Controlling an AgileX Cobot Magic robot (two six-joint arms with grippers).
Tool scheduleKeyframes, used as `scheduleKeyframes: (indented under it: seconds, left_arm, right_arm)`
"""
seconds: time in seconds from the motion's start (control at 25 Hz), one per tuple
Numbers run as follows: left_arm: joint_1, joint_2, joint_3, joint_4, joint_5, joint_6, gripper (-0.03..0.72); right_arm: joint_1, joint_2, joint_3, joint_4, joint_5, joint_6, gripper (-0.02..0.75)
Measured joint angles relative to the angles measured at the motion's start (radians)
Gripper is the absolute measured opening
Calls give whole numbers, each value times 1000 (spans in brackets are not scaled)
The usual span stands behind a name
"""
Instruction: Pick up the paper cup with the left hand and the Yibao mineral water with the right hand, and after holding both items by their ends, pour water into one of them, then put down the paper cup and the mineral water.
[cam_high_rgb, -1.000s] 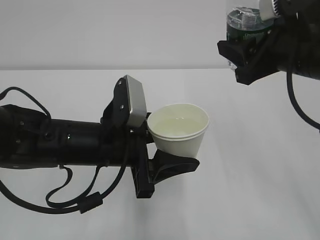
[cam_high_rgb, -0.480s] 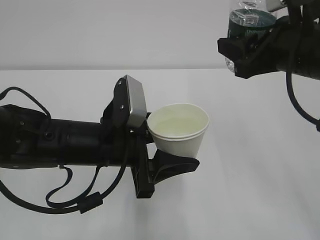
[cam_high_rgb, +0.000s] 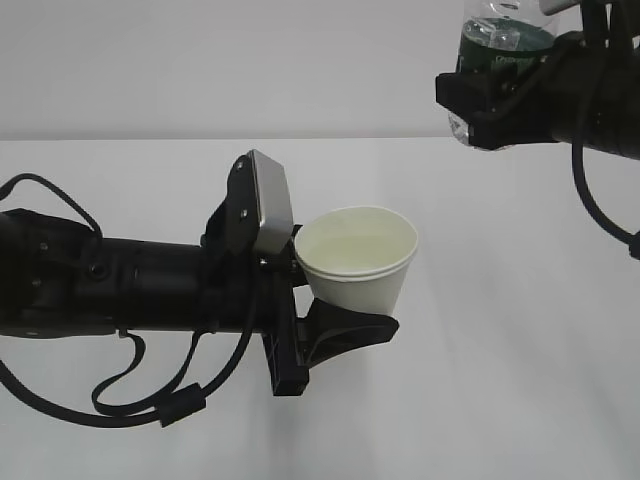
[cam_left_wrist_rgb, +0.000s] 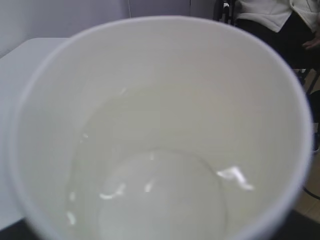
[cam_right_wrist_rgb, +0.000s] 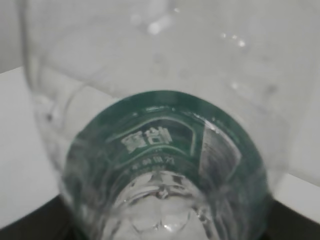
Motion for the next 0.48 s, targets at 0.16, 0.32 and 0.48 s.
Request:
scheduleKeyframes:
  seconds: [0.16,0.32,0.48]
  left_arm:
    - [0,0,0,-2,0,1,445]
    - [0,0,0,-29,2,15,445]
    - [0,0,0,-63,5,39,445]
  right_arm:
    - [0,0,0,0,0,3,432]
    - [0,0,0,0,0,3,432]
    - [0,0,0,0,0,3,432]
